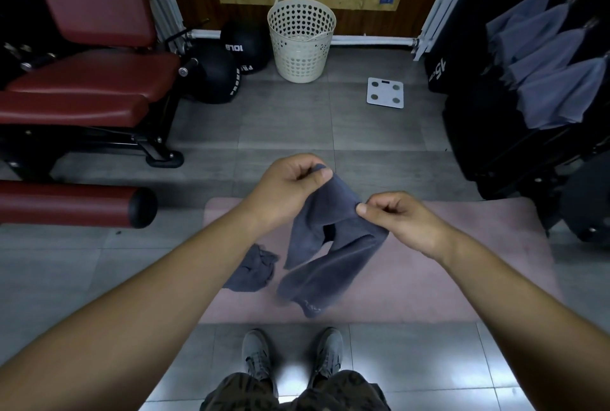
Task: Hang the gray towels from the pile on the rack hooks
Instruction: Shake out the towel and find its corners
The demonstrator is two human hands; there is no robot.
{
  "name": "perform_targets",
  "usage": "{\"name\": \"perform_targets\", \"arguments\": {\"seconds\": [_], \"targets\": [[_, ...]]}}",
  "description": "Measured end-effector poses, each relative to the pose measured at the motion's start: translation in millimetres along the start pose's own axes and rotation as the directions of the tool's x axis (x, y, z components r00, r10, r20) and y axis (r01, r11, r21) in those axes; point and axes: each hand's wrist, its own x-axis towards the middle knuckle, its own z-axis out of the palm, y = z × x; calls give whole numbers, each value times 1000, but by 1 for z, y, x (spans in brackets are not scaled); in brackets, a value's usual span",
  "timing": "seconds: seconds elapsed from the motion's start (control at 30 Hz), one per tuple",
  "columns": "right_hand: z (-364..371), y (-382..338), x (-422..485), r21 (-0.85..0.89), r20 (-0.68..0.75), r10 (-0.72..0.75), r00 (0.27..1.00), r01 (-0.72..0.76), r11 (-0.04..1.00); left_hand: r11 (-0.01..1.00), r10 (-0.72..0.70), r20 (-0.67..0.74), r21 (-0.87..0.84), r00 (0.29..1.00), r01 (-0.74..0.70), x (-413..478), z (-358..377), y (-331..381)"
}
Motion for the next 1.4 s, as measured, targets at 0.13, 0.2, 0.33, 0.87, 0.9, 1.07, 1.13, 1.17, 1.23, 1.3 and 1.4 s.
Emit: {"name": "perform_targets", "arguments": {"seconds": [0.13, 0.2, 0.33, 0.87, 0.9, 1.07, 1.13, 1.17, 1.23, 1.3, 1.4], "targets": [[-10, 16, -4, 31, 42, 114, 993, -116, 993, 977, 11, -205, -208, 979, -55, -1, -7, 7], [-19, 31, -8, -2, 20, 167, 986, -167, 986, 953, -28, -369, -290, 929, -87, 1, -18, 5], [-31, 49, -19, -131, -78, 159, 984, -168, 977, 985, -32, -502, -163, 864, -58, 8, -37, -12], [-21, -25, -14, -51, -39, -23, 999, 21, 999, 999, -37, 226, 24, 973, 32, 1, 14, 3], [-24, -21, -15, -93, -31, -14, 999, 11, 996, 999, -32, 202, -4, 979, 33, 3, 11, 4], [-42, -4, -23, -203, -76, 75, 994, -89, 975, 971, -83, -74, -231, 994, 64, 5, -10, -2], [-49, 5, -25, -245, -77, 129, 989, -144, 959, 956, -117, -220, -288, 968, 51, 4, -17, -9], [-51, 9, -26, -245, -76, 145, 987, -159, 956, 960, -132, -287, -275, 949, 51, 3, -19, -13], [-51, 13, -25, -183, -62, 138, 988, -147, 972, 979, -151, -388, -189, 909, 82, 1, -18, -23], [-41, 5, -24, -119, -35, 96, 995, -100, 988, 985, -171, -375, -79, 911, 152, -5, -13, -28], [-17, -20, -18, -72, 30, -2, 1000, 4, 997, 986, -114, -94, 109, 989, 124, -10, 1, -25]]}}
